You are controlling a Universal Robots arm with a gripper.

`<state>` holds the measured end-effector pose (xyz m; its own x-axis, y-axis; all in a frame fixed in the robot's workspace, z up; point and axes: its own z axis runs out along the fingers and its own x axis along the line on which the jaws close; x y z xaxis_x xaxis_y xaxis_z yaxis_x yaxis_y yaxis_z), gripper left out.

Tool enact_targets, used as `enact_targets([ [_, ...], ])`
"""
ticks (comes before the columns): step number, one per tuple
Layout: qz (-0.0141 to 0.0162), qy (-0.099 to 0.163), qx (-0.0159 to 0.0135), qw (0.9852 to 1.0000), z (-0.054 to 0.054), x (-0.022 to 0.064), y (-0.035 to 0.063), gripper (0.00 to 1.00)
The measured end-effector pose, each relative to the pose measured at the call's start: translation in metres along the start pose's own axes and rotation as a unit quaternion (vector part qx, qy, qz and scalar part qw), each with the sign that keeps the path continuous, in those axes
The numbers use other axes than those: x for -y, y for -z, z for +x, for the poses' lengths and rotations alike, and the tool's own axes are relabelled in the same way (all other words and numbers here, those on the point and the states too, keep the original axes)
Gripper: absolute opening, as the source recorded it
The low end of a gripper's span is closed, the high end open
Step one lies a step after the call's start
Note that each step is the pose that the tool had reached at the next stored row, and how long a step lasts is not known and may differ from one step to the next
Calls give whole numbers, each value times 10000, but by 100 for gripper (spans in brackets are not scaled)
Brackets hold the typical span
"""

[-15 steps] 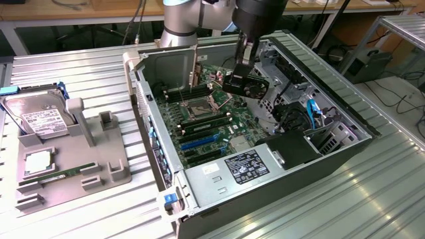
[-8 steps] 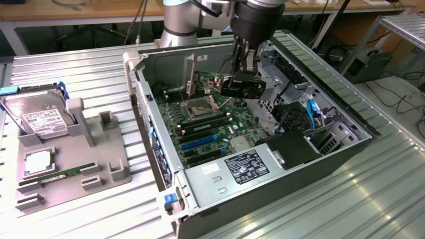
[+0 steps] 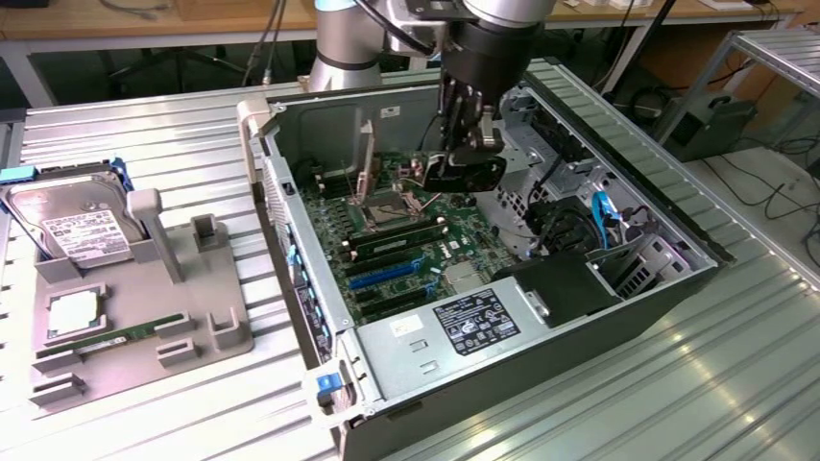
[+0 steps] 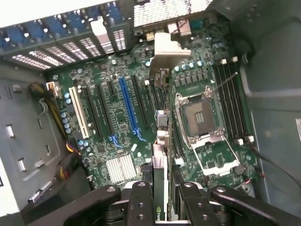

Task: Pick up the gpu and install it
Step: 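Insert the gpu into the slot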

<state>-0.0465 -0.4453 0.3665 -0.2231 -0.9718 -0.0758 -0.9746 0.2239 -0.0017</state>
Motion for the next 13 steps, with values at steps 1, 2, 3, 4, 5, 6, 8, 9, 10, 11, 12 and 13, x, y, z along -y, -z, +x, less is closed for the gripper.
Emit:
enact_targets([
  [1,-7,95,0,10000,1,0,-12,26],
  [2,-15,199,1,9998,2,0,-24,26],
  [3,-23,293,1,9996,2,0,-34,26],
  [4,-30,389,1,9992,3,0,-43,26],
  [5,-37,475,1,9989,4,0,-51,26],
  [6,-45,575,1,9983,4,0,-60,26],
  [8,-64,768,0,9970,6,0,-77,26],
  [9,-77,860,-1,9963,6,0,-85,26],
  [10,-90,940,-1,9955,7,0,-94,26],
  [11,-107,1042,-3,9945,8,0,-103,26],
  [12,-134,1187,-5,9928,9,0,-117,26],
  [13,-166,1330,-8,9910,11,0,-134,26],
])
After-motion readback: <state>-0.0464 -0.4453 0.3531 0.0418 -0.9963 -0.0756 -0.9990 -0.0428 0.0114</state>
